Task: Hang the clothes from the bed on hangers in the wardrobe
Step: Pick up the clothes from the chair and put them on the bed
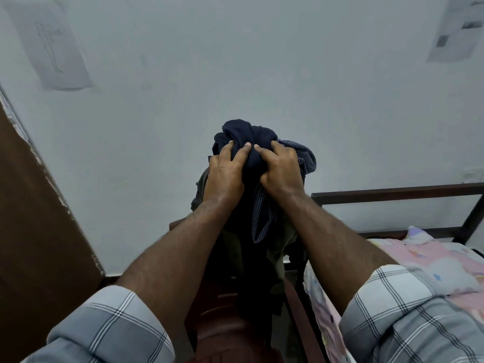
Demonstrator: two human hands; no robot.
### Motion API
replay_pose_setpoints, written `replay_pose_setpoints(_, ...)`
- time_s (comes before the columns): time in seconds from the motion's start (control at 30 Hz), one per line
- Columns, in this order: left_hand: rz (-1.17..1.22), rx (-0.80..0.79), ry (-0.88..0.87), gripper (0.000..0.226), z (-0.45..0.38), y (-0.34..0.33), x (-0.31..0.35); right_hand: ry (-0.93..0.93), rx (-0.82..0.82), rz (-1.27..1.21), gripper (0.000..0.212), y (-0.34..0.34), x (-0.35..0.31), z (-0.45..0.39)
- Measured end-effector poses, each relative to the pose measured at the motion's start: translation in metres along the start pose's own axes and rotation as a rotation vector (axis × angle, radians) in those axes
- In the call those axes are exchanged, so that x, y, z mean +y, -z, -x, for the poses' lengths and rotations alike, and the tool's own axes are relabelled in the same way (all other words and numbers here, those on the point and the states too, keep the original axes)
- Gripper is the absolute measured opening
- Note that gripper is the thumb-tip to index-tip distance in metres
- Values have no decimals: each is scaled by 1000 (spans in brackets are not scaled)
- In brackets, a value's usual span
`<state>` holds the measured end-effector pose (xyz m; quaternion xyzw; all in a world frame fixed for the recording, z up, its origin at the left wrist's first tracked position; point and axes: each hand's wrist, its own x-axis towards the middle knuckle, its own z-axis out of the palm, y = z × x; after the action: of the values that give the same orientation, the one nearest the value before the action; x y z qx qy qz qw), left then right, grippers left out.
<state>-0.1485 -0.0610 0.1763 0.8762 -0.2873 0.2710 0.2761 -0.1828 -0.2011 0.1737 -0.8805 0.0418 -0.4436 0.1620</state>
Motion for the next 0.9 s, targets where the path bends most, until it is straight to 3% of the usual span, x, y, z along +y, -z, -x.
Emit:
replay_pose_setpoints(0.5,173,-126,-190,73,135,43,82,-175,49,216,64,132,-33,148)
replay_pose_setpoints(0.9,400,-227,-437,72,233,43,253,-396,149,471,63,317,-5,273)
